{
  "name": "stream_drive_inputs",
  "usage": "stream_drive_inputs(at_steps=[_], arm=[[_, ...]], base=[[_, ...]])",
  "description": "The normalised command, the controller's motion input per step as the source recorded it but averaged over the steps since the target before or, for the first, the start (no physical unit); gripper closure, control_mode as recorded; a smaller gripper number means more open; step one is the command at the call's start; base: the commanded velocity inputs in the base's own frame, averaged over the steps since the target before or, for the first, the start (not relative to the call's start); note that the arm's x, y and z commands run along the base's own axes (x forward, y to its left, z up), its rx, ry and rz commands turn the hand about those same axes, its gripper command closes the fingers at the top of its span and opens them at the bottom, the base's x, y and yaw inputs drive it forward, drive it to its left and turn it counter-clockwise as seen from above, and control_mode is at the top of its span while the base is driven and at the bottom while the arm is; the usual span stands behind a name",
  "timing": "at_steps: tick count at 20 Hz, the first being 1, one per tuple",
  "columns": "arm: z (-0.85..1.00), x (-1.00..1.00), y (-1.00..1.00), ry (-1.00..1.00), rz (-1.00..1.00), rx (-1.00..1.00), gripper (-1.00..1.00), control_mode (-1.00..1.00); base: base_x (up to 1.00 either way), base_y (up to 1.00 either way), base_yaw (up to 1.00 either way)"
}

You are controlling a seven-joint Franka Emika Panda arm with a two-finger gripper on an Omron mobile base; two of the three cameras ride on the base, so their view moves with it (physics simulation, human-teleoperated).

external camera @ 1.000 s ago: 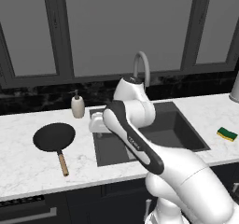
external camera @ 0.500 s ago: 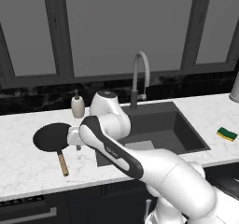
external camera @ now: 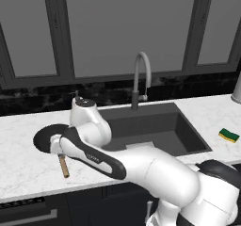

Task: Pick the pan and sponge and place them into the sink. Then turn on the water.

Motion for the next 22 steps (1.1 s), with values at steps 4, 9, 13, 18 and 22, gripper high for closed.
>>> stream_drive_inputs(at_steps=[4,9,13,18,22], arm=[[-0.28,0.16,0.34,0.00,0.00,-0.03,-1.00,-1.00],[-0.38,0.17,0.08,-0.13,0.00,-0.02,-1.00,-1.00],[-0.21,0.25,0.00,-0.03,0.00,-0.01,-1.00,-1.00],[-0.19,0.28,0.02,0.01,0.00,0.00,-1.00,-1.00],[-0.25,0.26,0.18,0.01,0.00,-0.01,-1.00,-1.00]], base=[[0.00,0.00,0.00],[0.00,0.00,0.00],[0.00,0.00,0.00],[0.00,0.00,0.00],[0.00,0.00,0.00]])
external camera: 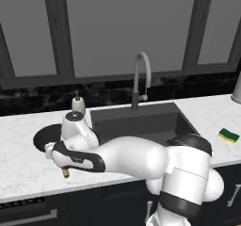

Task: Pick the pan and sponge and place them into the sink. Then turn on the water.

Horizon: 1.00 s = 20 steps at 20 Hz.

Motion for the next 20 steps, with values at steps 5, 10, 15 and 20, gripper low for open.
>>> stream_drive_inputs(at_steps=[5,10,15,20], arm=[[-0.31,0.25,0.32,0.00,0.00,-0.03,-1.00,-1.00],[-0.30,0.25,0.24,0.00,0.00,-0.03,-1.00,-1.00],[-0.30,0.24,0.21,0.00,0.00,-0.03,-1.00,-1.00],[-0.33,0.22,0.23,0.00,0.00,-0.03,-1.00,-1.00]], base=[[0.00,0.00,0.00],[0.00,0.00,0.00],[0.00,0.00,0.00],[0.00,0.00,0.00]])
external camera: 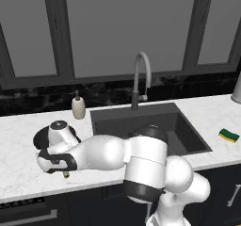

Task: Pick the pan and sponge and place them into the sink. Then turn on the water.

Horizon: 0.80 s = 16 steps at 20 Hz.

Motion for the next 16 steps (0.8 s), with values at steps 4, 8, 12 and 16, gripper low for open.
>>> stream_drive_inputs(at_steps=[4,8,12,16], arm=[[-0.39,0.24,0.23,0.01,0.00,-0.03,1.00,-1.00],[-0.46,0.21,0.14,0.00,0.00,-0.02,1.00,-1.00],[-0.50,0.11,0.00,0.00,0.01,0.00,1.00,-1.00],[-0.54,0.00,-0.14,0.00,0.08,0.00,1.00,-1.00]], base=[[0.00,0.00,0.00],[0.00,0.00,0.00],[0.00,0.00,0.00],[0.00,0.00,0.00]])
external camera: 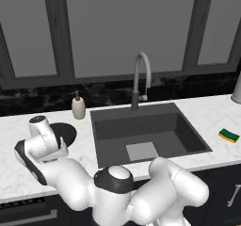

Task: Pick the pan and sponge and place them into the sink. Then turn on the water.

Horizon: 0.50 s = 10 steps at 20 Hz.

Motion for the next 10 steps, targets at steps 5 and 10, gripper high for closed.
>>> stream_drive_inputs(at_steps=[5,10], arm=[[-0.38,0.00,-0.45,0.00,0.09,0.00,1.00,-1.00],[0.00,-0.09,-0.54,0.00,0.02,0.00,1.00,-1.00]], base=[[0.00,0.00,0.00],[0.00,0.00,0.00]])
